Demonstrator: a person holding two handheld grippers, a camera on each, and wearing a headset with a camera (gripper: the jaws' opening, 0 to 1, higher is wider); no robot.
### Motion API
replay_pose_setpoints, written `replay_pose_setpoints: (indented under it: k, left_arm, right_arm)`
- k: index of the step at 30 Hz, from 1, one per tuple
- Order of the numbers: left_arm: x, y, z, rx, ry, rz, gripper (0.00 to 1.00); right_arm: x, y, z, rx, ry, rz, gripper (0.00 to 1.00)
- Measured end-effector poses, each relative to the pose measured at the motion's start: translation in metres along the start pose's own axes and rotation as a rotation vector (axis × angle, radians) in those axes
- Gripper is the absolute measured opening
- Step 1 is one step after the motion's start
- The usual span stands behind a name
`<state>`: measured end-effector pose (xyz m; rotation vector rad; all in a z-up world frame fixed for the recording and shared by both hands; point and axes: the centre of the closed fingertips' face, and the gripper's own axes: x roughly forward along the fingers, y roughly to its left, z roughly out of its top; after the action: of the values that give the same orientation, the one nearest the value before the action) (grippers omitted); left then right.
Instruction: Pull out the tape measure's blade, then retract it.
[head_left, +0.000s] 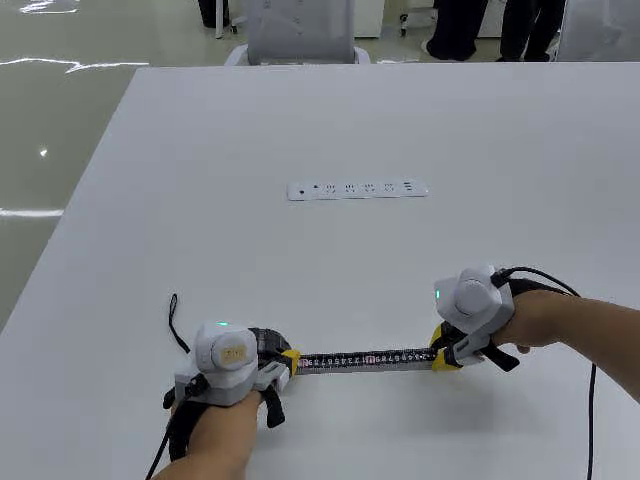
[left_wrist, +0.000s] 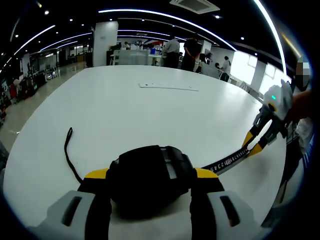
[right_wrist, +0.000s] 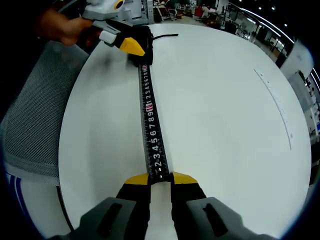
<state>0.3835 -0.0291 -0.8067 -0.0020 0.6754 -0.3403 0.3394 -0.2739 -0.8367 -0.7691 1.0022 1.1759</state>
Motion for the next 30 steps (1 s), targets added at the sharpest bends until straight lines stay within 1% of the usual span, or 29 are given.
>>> replay_pose_setpoints:
  k: [30]
  left_arm:
    - [0.000,0.000,0.000,-0.004,-0.001,-0.002,0.61]
  right_arm:
    - [0.004,0.001,0.011,0.003,-0.015,0.004,0.14]
